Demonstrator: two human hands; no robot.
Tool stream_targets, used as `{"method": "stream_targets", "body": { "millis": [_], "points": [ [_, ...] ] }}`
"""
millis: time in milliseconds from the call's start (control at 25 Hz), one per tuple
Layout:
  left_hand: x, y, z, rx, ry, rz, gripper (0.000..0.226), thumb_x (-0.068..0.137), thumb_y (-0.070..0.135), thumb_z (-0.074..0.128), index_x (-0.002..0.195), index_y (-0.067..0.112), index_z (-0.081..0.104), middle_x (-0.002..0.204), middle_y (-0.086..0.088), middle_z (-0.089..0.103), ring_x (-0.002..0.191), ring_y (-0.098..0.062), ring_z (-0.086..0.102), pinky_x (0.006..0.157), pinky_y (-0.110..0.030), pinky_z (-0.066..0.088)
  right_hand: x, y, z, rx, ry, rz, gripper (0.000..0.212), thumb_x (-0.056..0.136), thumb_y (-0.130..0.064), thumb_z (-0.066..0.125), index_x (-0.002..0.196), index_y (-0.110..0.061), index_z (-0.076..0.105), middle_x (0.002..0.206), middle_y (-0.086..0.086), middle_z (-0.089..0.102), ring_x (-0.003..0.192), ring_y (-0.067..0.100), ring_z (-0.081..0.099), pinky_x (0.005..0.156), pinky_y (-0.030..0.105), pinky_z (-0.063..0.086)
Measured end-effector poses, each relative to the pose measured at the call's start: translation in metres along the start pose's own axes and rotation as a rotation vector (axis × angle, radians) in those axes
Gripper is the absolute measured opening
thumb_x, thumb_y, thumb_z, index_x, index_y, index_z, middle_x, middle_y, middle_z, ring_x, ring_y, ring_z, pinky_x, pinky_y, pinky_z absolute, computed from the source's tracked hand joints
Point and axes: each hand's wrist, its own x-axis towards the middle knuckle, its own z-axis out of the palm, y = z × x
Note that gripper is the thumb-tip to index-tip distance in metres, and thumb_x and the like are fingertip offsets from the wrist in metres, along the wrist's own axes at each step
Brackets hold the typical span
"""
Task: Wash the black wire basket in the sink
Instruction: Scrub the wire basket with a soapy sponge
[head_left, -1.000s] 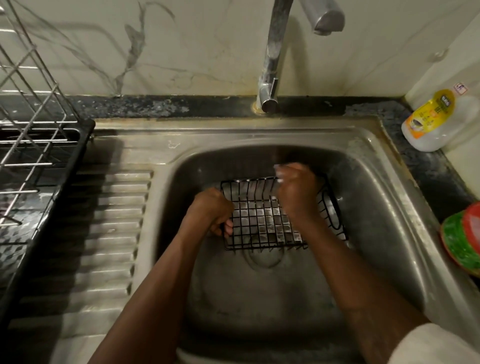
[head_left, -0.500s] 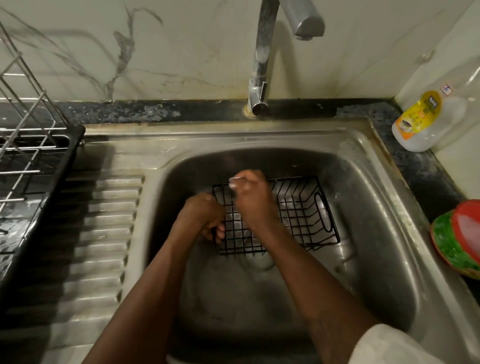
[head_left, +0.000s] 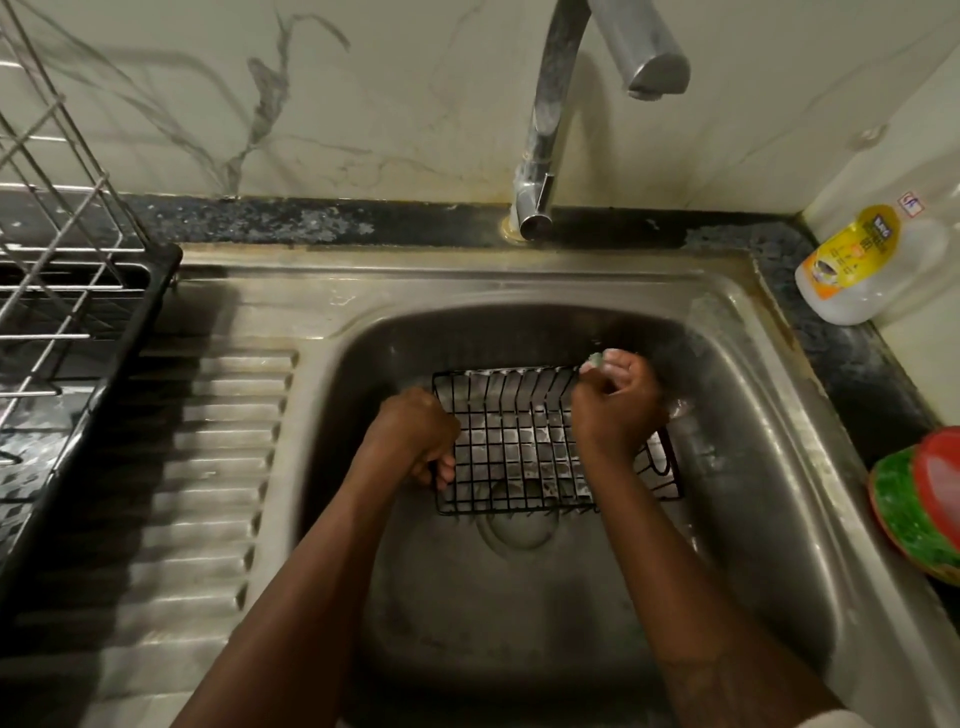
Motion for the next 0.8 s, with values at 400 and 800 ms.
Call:
{"method": "stream_targets", "body": {
  "millis": [400,800],
  "points": [
    [0.001,0.000,-0.001,-0.034,-0.049,0.004,0.032,0.103,0.010,0.046,0.083,-0.006,0.065,0.067,-0.018,0.072,0.073,-0.032,0.073,0.079,-0.044,0.062,-0.079,-0.021,0.062,0.189,-0.202,0.227,0.013,0.077,-0.004,0.082,0.089,-0.009,0.078,0.080,-0.001,0.075,0.073,0.006,0.072,0.067,0.018,0.056],
    [-0.001,0.000,0.004,-0.062,-0.071,0.043,0.036,0.104,0.009,0.042,0.081,-0.009,0.063,0.065,-0.020,0.068,0.061,-0.031,0.069,0.073,-0.046,0.062,-0.088,-0.008,0.069,0.071,-0.265,0.591,0.012,0.076,-0.004,0.081,0.076,-0.014,0.073,0.071,0.005,0.074,0.068,0.023,0.073,0.059,0.032,0.062]
  ]
}}
